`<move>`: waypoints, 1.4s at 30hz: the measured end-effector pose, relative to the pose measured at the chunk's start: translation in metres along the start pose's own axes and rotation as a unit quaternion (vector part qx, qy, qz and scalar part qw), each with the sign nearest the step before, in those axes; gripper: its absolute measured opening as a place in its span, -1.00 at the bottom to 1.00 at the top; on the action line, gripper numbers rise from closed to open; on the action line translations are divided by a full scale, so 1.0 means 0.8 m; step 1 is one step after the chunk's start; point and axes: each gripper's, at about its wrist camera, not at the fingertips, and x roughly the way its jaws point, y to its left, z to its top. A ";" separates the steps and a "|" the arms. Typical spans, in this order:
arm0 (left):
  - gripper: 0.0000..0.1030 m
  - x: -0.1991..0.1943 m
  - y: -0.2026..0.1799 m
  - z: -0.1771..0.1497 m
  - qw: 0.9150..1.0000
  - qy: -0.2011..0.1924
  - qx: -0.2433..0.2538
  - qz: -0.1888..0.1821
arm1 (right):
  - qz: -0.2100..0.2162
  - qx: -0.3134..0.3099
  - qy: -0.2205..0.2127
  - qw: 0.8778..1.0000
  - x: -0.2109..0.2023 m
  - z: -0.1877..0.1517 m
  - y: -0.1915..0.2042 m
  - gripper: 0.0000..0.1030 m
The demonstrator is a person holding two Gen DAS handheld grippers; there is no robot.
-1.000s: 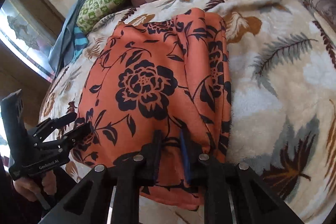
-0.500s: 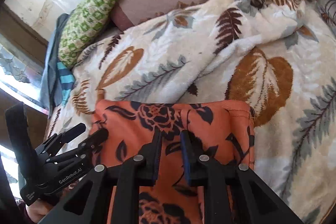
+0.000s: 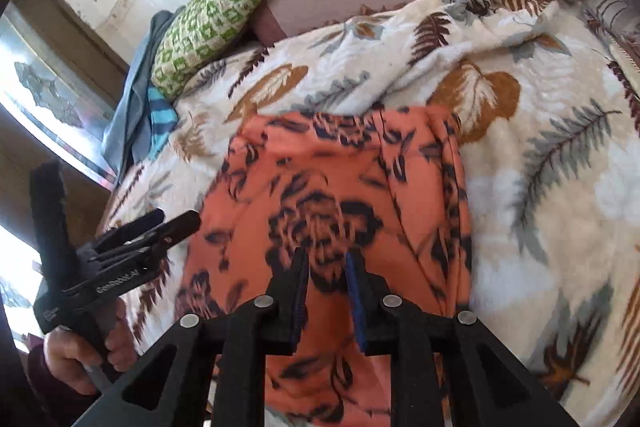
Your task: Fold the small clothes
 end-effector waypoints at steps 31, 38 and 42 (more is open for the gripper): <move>0.74 -0.276 0.016 -0.034 0.973 -0.205 -0.021 0.108 | 0.035 -0.080 -0.147 0.985 -0.198 -0.062 0.120 -0.57; 0.79 -0.283 0.036 -0.038 0.969 -0.208 -0.045 0.122 | 0.027 -0.088 -0.153 0.984 -0.193 -0.071 0.126 0.21; 0.85 -0.283 0.043 -0.038 0.967 -0.209 -0.056 0.131 | 0.019 -0.101 -0.171 0.980 -0.194 -0.075 0.130 0.37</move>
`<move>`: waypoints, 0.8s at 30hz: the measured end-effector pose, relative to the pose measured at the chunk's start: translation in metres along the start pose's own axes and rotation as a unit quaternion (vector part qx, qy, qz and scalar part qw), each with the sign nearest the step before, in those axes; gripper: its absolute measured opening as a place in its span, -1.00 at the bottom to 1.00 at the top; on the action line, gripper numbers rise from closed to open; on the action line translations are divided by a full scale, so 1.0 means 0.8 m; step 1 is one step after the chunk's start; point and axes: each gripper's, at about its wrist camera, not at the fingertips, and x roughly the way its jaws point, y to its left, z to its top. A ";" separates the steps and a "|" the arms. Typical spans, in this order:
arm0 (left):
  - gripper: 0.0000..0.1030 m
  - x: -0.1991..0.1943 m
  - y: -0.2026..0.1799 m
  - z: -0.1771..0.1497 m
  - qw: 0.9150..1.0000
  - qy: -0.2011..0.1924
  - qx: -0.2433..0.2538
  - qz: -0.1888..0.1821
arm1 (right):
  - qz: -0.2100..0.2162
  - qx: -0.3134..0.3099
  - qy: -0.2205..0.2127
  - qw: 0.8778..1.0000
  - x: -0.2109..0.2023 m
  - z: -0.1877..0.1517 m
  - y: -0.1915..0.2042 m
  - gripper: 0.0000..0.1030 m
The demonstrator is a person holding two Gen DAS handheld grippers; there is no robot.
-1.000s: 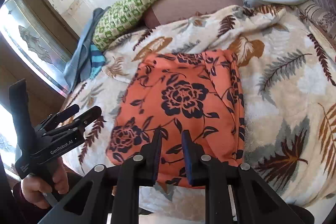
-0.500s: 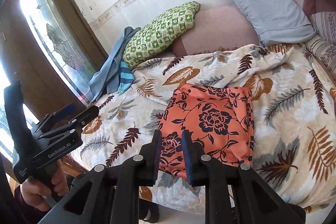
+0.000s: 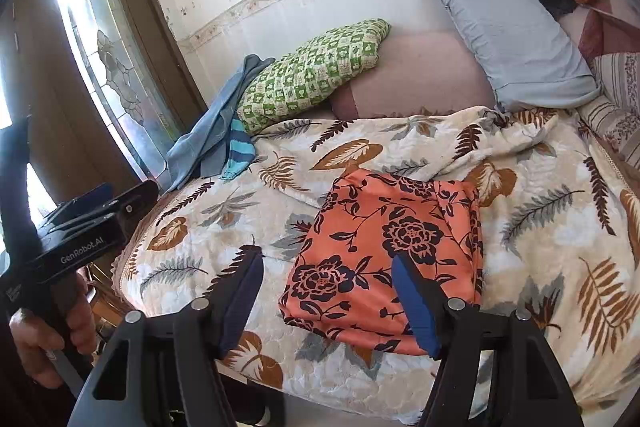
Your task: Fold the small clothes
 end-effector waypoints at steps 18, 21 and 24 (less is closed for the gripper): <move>0.88 0.126 -0.031 -0.095 0.976 0.188 -0.041 -0.101 | -0.069 0.133 0.049 0.987 0.051 -0.060 -0.151 0.37; 0.88 0.127 -0.046 -0.095 0.979 0.181 -0.015 -0.095 | -0.071 0.145 0.043 0.986 0.058 -0.069 -0.165 0.37; 0.89 0.132 -0.063 -0.093 0.979 0.178 -0.004 -0.103 | -0.057 0.135 0.021 0.989 0.058 -0.069 -0.162 0.19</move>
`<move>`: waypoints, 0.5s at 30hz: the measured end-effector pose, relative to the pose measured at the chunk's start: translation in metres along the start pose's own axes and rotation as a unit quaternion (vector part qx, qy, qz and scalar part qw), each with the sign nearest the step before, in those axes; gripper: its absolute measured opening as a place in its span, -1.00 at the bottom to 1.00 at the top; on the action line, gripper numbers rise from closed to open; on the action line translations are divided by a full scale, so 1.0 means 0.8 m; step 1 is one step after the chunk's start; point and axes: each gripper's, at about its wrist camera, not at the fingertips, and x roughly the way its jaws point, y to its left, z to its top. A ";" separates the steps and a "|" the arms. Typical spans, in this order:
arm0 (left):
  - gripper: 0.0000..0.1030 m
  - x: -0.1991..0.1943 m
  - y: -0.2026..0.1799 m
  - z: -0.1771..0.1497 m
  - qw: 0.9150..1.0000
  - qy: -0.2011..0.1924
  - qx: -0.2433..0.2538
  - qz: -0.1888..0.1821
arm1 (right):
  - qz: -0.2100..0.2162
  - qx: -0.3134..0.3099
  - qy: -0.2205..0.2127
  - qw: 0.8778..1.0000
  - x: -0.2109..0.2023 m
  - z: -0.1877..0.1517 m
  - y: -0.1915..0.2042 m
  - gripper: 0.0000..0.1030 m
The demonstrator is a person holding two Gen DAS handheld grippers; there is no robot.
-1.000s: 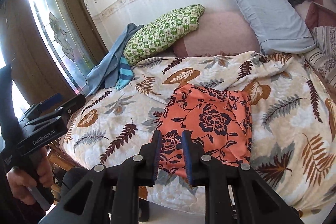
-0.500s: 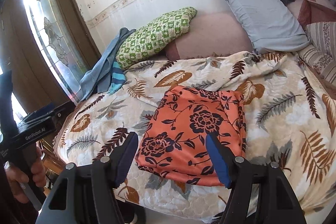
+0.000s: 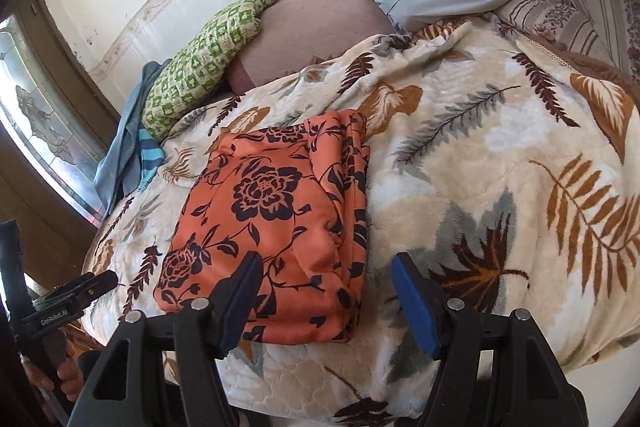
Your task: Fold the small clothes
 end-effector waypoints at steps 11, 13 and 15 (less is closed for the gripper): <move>0.89 0.092 -0.044 -0.025 0.994 0.077 0.070 0.017 | -0.030 -0.015 0.104 0.994 0.070 -0.025 0.008 -0.44; 0.92 0.098 -0.036 -0.032 0.995 0.080 0.056 0.002 | -0.028 -0.013 0.103 0.994 0.069 -0.025 0.007 -0.44; 0.92 0.098 -0.031 -0.030 0.995 0.083 0.046 -0.008 | -0.029 -0.016 0.104 0.994 0.070 -0.027 0.005 -0.44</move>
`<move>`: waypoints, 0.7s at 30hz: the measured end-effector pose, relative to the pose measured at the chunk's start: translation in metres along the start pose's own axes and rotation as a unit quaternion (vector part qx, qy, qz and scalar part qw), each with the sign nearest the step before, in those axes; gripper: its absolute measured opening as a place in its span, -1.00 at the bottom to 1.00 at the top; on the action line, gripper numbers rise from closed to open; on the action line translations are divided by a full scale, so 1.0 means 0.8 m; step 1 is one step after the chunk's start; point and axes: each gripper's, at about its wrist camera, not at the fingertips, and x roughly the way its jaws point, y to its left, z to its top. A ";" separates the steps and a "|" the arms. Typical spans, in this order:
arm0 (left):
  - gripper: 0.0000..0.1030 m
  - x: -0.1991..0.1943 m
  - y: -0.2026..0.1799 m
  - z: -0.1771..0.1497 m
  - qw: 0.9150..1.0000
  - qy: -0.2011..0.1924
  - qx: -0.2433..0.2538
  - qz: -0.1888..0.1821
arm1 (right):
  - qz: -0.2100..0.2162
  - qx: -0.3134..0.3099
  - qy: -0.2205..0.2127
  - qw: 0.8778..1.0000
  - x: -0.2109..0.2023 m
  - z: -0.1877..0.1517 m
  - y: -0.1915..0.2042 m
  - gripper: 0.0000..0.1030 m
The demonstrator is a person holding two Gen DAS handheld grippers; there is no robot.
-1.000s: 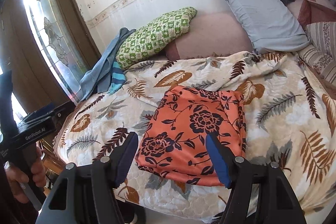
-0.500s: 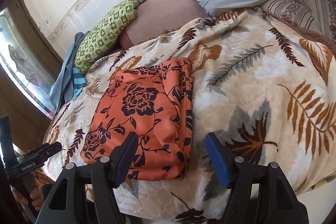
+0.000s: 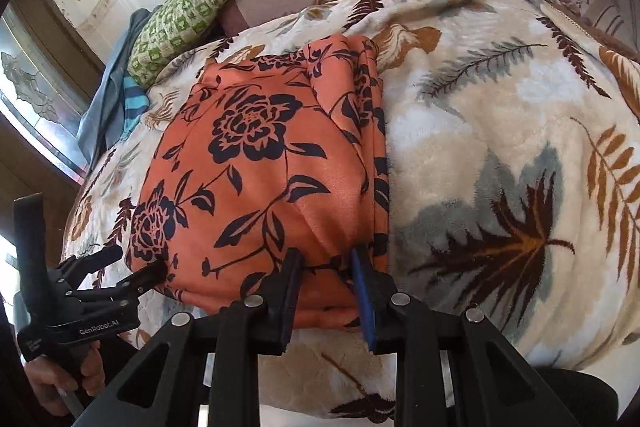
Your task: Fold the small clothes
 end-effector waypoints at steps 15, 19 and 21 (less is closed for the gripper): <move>0.92 -0.049 -0.012 0.053 0.997 -0.079 0.013 0.025 | 0.089 0.071 -0.118 0.986 -0.051 0.021 -0.039 -0.43; 0.92 0.001 -0.021 0.053 0.998 -0.039 0.015 0.043 | 0.090 0.062 -0.110 0.988 -0.044 0.027 -0.032 -0.43; 0.96 0.006 -0.018 0.049 0.998 -0.046 -0.002 0.039 | 0.085 0.055 -0.092 0.991 -0.035 0.025 -0.029 -0.43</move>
